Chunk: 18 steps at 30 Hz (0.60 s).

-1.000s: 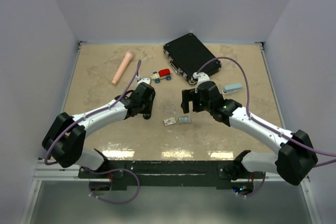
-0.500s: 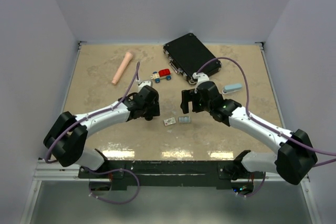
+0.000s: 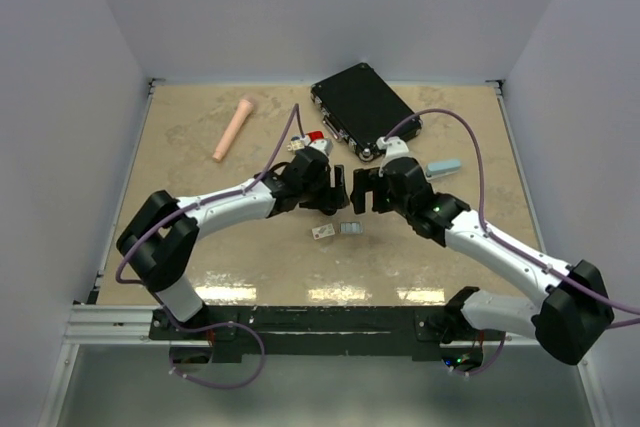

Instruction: Load the staples into the stapler

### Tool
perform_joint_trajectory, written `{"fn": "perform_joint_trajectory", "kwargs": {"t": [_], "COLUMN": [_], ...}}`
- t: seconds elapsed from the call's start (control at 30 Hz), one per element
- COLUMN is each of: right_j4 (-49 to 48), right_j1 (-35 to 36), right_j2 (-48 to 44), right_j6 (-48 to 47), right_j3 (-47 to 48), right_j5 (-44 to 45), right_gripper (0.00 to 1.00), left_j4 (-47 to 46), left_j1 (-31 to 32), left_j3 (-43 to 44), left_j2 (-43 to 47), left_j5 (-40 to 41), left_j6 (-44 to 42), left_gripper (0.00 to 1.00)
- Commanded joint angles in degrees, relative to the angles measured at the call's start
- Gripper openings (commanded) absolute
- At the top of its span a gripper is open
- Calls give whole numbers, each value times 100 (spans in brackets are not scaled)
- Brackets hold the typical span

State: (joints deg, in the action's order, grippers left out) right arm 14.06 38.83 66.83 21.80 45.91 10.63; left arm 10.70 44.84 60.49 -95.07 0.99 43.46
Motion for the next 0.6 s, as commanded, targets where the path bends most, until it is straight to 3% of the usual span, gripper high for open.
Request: {"fn": "perform_joint_trajectory", "kwargs": {"t": [0.0, 0.13, 0.23, 0.27, 0.33, 0.47, 0.5, 0.57], "right_j4": [-88, -193, -334, -369, -527, -791, -870, -1001], "right_j1": [-24, -24, -24, -24, -33, -24, -24, -24], "right_j2": [-363, -836, -1118, -1328, -1601, -2514, -2647, -2911], "right_j6": [61, 52, 26, 0, -123, -325, -334, -526], "right_j3": [-29, -152, -293, -337, -398, -670, -715, -942], "right_j5": [360, 474, 597, 615, 703, 633, 633, 389], "right_gripper": [96, 97, 98, 98, 98, 98, 98, 98], "left_j4": [-323, -428, -385, -402, -298, 378, 659, 819], "left_j1": [43, -185, -684, -844, -1160, -1162, -1162, -1162], "left_j3": [394, 165, 77, 77, 147, 682, 736, 876], "left_j2": [330, 980, 1253, 1297, 1272, 825, 753, 569], "left_j5": [-100, 51, -607, -1392, -2039, -2891, -3042, -3376], "left_j6": [-1169, -2848, -4009, -4308, -5292, -6979, -7775, -8308], "left_gripper": [78, 79, 75, 75, 80, 83, 86, 89]}}
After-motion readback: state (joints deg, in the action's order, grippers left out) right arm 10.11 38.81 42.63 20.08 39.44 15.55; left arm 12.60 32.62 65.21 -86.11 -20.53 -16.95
